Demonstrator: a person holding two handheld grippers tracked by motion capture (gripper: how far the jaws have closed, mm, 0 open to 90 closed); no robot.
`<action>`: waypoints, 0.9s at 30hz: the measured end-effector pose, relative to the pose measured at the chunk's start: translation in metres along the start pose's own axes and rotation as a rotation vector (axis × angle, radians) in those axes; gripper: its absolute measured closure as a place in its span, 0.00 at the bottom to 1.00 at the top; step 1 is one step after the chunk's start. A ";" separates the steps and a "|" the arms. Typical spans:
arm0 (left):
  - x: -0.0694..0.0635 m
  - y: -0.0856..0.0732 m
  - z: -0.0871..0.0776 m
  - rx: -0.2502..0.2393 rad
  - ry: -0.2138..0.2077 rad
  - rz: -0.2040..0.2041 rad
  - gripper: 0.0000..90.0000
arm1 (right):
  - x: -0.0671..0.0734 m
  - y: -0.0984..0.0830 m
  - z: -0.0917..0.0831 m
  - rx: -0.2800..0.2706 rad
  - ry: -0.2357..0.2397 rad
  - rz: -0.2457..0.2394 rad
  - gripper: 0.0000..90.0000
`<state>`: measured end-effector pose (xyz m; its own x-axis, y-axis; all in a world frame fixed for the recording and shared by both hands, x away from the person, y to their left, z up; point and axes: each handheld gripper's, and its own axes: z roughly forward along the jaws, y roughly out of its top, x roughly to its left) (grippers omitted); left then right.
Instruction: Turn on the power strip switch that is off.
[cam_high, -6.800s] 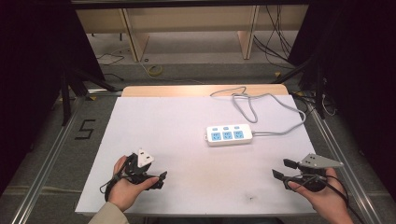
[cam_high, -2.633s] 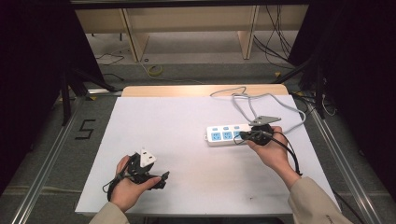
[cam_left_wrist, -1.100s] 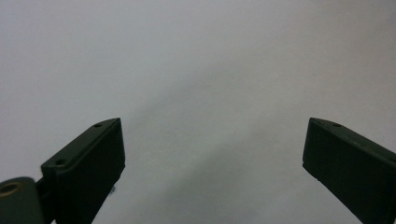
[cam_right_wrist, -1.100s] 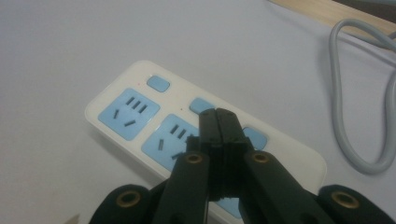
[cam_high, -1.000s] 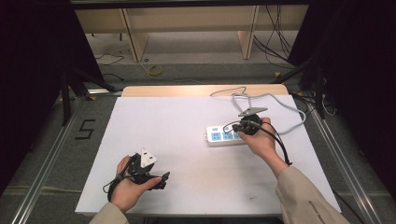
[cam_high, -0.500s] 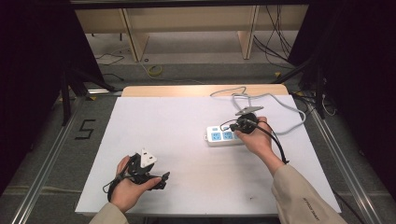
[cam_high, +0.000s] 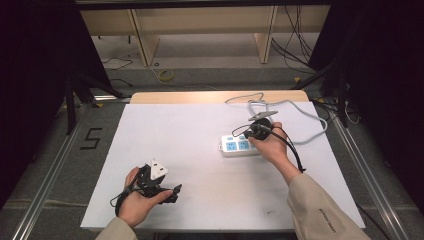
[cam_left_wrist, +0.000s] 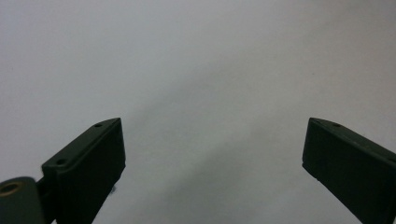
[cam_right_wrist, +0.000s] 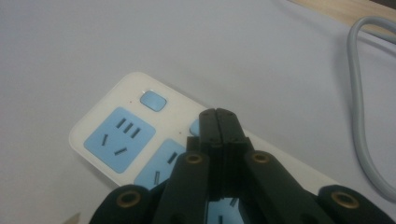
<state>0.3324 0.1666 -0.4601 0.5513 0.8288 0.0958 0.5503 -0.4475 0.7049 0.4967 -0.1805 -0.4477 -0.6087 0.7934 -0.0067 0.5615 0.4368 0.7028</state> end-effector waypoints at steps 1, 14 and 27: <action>0.000 0.000 0.000 0.000 0.000 -0.001 0.06 | 0.000 0.000 0.001 0.001 0.000 -0.001 1.00; 0.000 0.000 0.000 -0.001 -0.002 0.001 0.06 | 0.000 0.005 0.007 0.008 0.000 0.007 1.00; -0.001 0.000 -0.001 -0.005 -0.002 -0.002 0.06 | 0.003 0.011 0.012 0.028 0.001 0.003 1.00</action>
<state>0.3312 0.1657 -0.4596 0.5518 0.8288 0.0928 0.5482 -0.4443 0.7086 0.5080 -0.1684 -0.4488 -0.6077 0.7942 -0.0039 0.5787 0.4462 0.6827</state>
